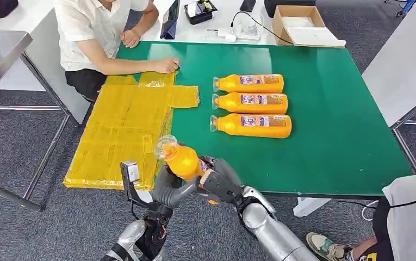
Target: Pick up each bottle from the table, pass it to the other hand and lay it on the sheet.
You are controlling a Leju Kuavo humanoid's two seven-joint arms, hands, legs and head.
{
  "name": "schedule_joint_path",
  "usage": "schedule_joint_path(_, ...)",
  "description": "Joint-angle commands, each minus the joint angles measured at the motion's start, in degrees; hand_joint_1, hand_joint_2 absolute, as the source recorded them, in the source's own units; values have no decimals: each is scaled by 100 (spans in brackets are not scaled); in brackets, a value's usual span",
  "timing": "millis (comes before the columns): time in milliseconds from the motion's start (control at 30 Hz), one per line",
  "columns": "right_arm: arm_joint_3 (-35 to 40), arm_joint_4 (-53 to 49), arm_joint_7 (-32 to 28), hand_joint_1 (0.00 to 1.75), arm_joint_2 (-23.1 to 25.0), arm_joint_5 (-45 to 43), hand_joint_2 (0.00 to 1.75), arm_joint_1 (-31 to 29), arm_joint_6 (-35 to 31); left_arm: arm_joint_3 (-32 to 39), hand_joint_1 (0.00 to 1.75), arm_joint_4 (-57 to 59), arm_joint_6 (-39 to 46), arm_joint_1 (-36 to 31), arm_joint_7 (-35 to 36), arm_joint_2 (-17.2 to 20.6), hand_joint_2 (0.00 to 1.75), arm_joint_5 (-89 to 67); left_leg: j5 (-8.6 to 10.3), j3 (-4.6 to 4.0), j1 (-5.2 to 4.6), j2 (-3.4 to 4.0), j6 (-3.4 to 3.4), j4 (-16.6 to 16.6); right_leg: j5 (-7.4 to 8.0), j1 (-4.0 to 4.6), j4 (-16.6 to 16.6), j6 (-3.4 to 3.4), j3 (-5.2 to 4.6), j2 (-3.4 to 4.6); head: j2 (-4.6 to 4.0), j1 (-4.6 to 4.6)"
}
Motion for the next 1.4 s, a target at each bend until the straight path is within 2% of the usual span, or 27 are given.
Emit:
schedule_joint_path(33,525,-212,139,175,-205,237,175,-190,-181,41,0,456,-435,-175,286,156,175,350,-12,34,5,0,-10,-5,-13,6,-3,-15,34,-3,0,2)
schedule_joint_path(133,668,-256,131,175,-185,147,175,-287,12,-6,0,611,-942,-257,244,149,175,535,-14,38,5,2,-11,-5,-14,6,-4,-16,37,0,0,2)
schedule_joint_path(167,699,-265,131,175,-182,145,175,-302,21,-1,152,630,-1042,-271,257,146,175,598,-10,24,3,4,-8,-2,-9,4,-2,-12,23,2,0,2)
schedule_joint_path(200,718,-275,89,175,-162,75,175,-315,106,28,175,670,-1117,-290,285,139,175,663,-12,30,2,5,-9,-4,-11,3,-1,-14,28,3,0,0)
schedule_joint_path(300,723,-350,-22,175,-137,-195,175,-295,351,70,175,614,-1607,-257,337,125,175,995,-6,13,1,3,-6,-1,-7,2,2,-10,12,1,0,0)
schedule_joint_path(400,628,-383,-87,175,-115,-428,175,-225,476,49,175,505,-1717,-219,251,147,175,967,-12,27,4,4,-10,-2,-11,5,0,-14,26,1,0,0)
schedule_joint_path(467,482,-406,-164,166,-86,-763,175,-155,712,37,175,475,-1757,-209,218,149,175,949,-6,14,3,1,-6,-2,-7,4,0,-9,13,-1,0,0)
schedule_joint_path(500,473,-425,-168,150,-95,-774,175,-149,711,42,175,467,-1775,-206,200,144,175,952,-12,26,3,-3,-9,-1,-14,4,1,-13,27,-6,0,0)
schedule_joint_path(533,403,-450,-157,124,-80,-864,175,-118,726,53,175,465,-1767,-200,195,133,175,952,-9,21,5,-3,-8,-1,-11,5,0,-12,22,-5,0,2)
schedule_joint_path(567,371,-461,-149,45,-75,-909,175,-114,745,55,175,461,-1771,-192,190,131,175,955,-16,36,7,-5,-11,-1,-19,8,0,-17,38,-8,0,2)
schedule_joint_path(633,315,-483,-107,0,-58,-914,175,-89,665,95,175,409,-1744,-167,141,116,175,946,-13,29,4,-2,-10,0,-16,5,2,-15,29,-5,0,0)
schedule_joint_path(733,300,-570,-81,0,-39,-834,175,-6,515,206,175,315,-1586,-119,110,97,175,945,-10,21,2,-1,-9,-1,-12,3,1,-13,21,-4,0,2)
schedule_joint_path(767,297,-636,-69,0,-38,-832,0,51,476,283,175,273,-1437,-104,103,79,175,934,-8,13,5,1,-8,0,-8,6,-1,-11,15,-1,0,2)
schedule_joint_path(833,260,-742,-55,0,-43,-697,0,125,237,392,175,263,-1150,-115,151,59,175,937,-9,15,3,-1,-8,0,-10,4,1,-11,16,-3,0,2)
schedule_joint_path(933,210,-1112,-116,0,-111,-217,0,381,-523,502,175,290,183,-278,-346,202,175,-141,-3,5,3,-4,-6,-3,-4,3,-2,-8,8,-5,0,2)
schedule_joint_path(967,210,-1316,-114,0,-163,82,0,495,-866,553,175,355,984,-371,-626,279,175,-948,-12,22,5,-5,-11,0,-14,6,1,-15,25,-7,0,4)
schedule_joint_path(1133,287,-1799,-30,0,-284,655,0,749,-1344,1029,175,269,1465,-396,-729,343,175,-1553,-9,18,5,-4,-9,-5,-7,5,-3,-13,20,0,0,7)
schedule_joint_path(1167,312,-1869,-19,0,-309,851,0,779,-1493,1077,175,196,1910,-392,-918,364,175,-2035,-18,35,9,15,-16,-4,-13,10,1,-22,28,13,0,-11)
schedule_joint_path(1233,360,-2005,-19,0,-340,1163,0,850,-1752,1149,175,67,2268,-385,-978,387,175,-2494,2,3,4,-10,-10,-4,-5,4,-1,-10,3,-18,0,-9)
schedule_joint_path(1300,337,-2133,20,0,-338,1433,0,925,-2023,1275,175,-1,2630,-392,-964,386,175,-3051,-4,12,11,-9,-13,-1,-10,9,1,-15,12,-8,0,-11)
schedule_joint_path(1400,355,-2266,87,0,-349,1716,0,999,-2244,1396,175,-60,2761,-393,-919,373,175,-3390,-7,19,11,-8,-14,-2,-13,9,1,-16,20,-6,0,-9)
